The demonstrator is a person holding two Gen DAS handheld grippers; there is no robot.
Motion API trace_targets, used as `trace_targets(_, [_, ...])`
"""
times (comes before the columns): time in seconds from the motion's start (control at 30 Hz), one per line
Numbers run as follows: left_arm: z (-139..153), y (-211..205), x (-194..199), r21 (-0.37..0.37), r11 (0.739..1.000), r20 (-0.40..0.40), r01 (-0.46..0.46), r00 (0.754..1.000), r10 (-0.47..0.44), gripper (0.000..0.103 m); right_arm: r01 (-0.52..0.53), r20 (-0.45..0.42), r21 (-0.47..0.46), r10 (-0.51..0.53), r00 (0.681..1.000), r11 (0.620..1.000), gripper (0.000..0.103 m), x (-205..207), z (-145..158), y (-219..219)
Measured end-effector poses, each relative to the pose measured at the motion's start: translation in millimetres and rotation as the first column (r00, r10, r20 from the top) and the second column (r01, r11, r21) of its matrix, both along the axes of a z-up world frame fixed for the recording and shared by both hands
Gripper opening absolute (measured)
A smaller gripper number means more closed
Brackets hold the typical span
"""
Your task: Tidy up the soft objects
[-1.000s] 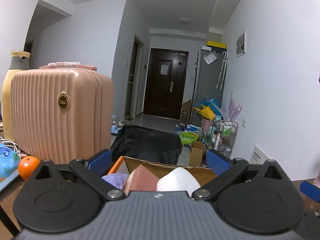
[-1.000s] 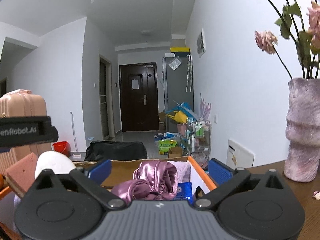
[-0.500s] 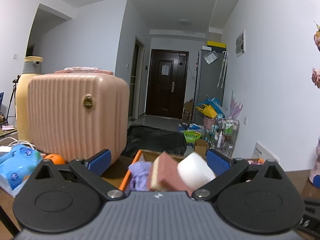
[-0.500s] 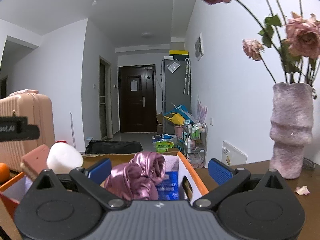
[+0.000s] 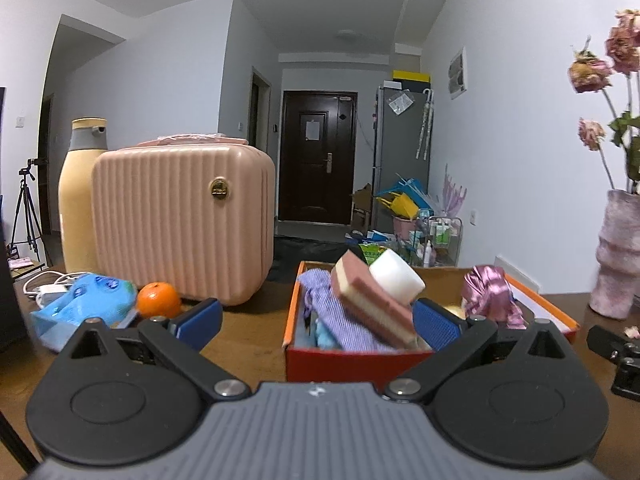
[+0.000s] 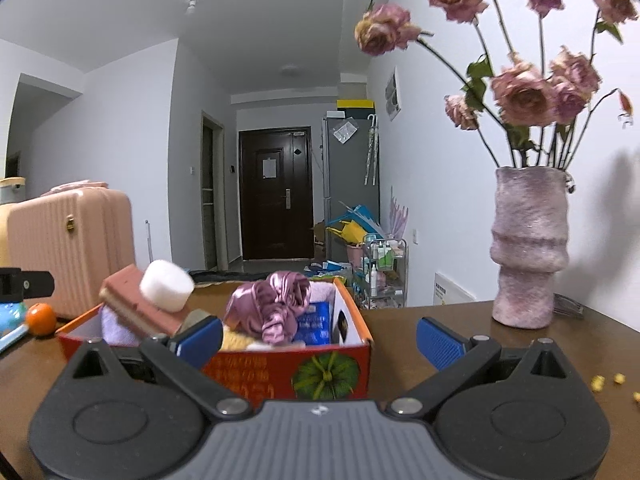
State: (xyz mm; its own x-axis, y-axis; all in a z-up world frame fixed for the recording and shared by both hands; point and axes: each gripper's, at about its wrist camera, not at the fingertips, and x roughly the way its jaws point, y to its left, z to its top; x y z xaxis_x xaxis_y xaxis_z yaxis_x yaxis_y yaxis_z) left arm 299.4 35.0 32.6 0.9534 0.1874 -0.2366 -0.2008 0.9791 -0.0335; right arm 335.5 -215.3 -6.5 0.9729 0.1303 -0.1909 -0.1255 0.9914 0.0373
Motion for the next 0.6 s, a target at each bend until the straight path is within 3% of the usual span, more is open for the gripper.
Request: trace_targets(0.6, [-2.9,-7.5,-146.8,0.045,0.992,-0.060,0.114,0.992,-0.111,0.103,0.009,-0.038,-0.043,-0.010,0.999,0.999,0.103,-154.7,8.7,-15.2])
